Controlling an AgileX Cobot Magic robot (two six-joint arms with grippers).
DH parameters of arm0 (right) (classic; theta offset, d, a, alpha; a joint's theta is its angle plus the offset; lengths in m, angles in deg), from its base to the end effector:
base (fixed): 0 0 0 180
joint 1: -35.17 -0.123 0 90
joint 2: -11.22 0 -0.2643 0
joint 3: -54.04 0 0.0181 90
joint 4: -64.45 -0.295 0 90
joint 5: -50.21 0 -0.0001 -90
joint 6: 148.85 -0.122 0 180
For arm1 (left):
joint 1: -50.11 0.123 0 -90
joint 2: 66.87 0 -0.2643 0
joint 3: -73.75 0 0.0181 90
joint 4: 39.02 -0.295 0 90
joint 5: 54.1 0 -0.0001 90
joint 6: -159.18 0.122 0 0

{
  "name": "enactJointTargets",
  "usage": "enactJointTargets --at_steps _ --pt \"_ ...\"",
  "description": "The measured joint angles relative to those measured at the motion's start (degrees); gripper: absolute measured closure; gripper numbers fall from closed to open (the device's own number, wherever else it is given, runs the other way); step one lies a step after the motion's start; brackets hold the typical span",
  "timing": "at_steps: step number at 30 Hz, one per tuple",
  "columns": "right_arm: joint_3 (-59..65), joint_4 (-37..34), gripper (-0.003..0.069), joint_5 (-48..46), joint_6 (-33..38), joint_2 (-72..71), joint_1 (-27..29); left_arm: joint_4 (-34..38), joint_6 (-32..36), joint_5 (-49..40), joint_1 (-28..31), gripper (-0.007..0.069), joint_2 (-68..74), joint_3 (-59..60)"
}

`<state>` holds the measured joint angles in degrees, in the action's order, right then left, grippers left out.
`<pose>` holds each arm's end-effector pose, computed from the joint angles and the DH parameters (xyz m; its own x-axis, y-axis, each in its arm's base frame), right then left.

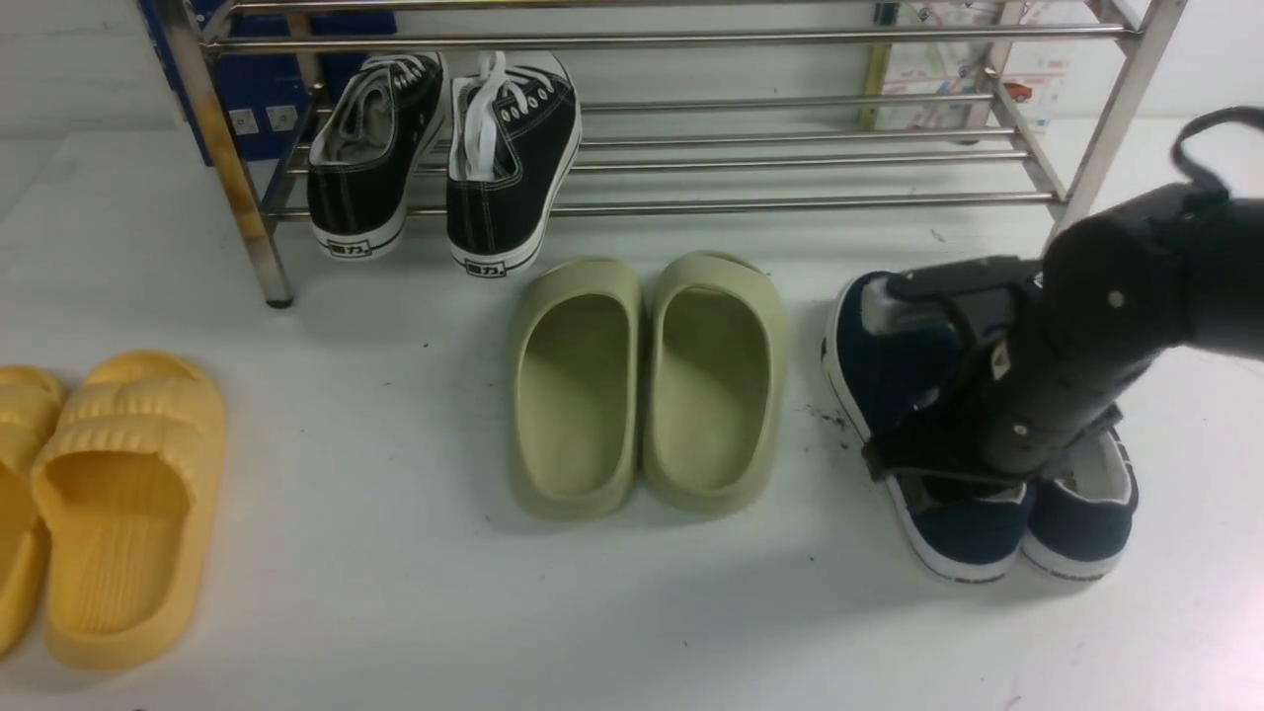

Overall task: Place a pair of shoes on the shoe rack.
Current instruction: Use the right arm to grab the shoe closest to it, then use the right arm to put a shoe into the shoe rack

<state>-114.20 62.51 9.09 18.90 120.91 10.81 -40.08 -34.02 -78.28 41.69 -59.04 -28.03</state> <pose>0.3511 0.1619 0.1170 -0.9435 -0.1671 -0.2862 -0.2005 0.9754 0.0917 0.1442 -0.0204 0.1551 -0.3638 -0.1603 -0.9176 0.0638 0.9785 -0.1963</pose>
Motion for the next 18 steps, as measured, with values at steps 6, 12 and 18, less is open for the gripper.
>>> enactJointTargets --at_steps 6,12,18 --pt "-1.83 -4.30 0.0614 -1.62 5.03 1.60 -0.13 0.00 0.00 0.00 0.00 0.0505 0.00 0.00" --pt "-7.61 -10.43 0.0613 -11.29 6.97 -3.87 -0.13 0.00 0.00 0.00 0.00 0.0499 0.00 0.00" --pt "-16.81 -9.68 0.0613 -15.29 6.73 -5.18 -0.04 0.00 0.00 0.00 0.00 0.0494 0.00 0.00"
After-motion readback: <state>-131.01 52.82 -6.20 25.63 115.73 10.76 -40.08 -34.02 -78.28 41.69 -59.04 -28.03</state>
